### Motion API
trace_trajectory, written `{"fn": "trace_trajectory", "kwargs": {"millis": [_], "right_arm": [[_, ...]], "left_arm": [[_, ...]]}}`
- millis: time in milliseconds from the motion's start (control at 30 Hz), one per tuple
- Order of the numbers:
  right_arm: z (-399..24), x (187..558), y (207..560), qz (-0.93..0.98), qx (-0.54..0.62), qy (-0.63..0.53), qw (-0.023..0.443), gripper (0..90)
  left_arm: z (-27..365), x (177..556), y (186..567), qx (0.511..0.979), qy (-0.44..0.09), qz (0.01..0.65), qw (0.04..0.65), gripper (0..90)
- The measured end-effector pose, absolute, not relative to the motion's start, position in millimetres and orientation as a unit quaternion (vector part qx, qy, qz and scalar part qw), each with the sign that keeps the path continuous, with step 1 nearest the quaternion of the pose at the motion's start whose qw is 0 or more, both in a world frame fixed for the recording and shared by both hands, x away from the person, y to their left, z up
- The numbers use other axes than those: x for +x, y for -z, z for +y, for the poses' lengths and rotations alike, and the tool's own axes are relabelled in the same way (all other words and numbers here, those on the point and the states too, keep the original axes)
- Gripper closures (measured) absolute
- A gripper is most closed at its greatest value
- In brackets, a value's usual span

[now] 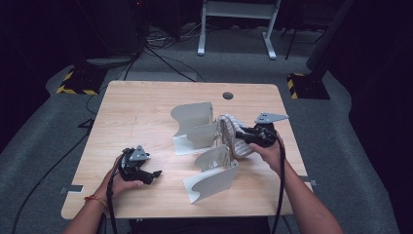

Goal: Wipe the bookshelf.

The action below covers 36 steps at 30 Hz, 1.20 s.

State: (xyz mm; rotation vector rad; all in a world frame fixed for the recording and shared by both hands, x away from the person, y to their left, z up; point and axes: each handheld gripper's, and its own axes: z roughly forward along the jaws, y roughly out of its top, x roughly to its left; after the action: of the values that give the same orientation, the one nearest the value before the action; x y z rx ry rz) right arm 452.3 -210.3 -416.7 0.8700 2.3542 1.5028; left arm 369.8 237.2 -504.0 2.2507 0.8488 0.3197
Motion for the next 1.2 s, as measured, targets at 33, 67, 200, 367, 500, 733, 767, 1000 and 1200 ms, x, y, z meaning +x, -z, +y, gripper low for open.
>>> {"fn": "trace_trajectory", "kwargs": {"millis": [33,67,200,367,500,733,767,1000,1200], "right_arm": [[-213,450,412,0.795,0.292,-0.52,0.11,72.8],[-215,446,406,0.791,0.289,-0.527,0.11,72.8],[-217,433,399,0.794,0.275,-0.531,0.113,72.7],[-210,421,417,0.815,0.263,-0.51,0.085,72.7],[-205,413,439,0.839,0.264,-0.471,0.062,72.7],[-210,395,464,0.866,0.266,-0.422,0.036,72.7],[-212,393,464,0.866,0.267,-0.422,0.033,72.7],[-227,372,436,0.837,0.269,-0.474,0.043,72.7],[-236,359,411,0.81,0.263,-0.52,0.064,72.7]], "left_arm": [[237,370,504,0.869,-0.123,0.328,0.35,14.3],[237,370,504,0.869,-0.123,0.328,0.35,14.3],[237,370,504,0.869,-0.123,0.328,0.35,14.3],[237,370,504,0.869,-0.123,0.329,0.35,14.4],[237,370,504,0.869,-0.123,0.328,0.35,14.3],[237,369,504,0.868,-0.124,0.329,0.35,14.4],[237,369,504,0.868,-0.125,0.329,0.35,14.4],[237,369,504,0.868,-0.124,0.329,0.35,14.4],[237,369,504,0.868,-0.125,0.33,0.35,14.4]]}}
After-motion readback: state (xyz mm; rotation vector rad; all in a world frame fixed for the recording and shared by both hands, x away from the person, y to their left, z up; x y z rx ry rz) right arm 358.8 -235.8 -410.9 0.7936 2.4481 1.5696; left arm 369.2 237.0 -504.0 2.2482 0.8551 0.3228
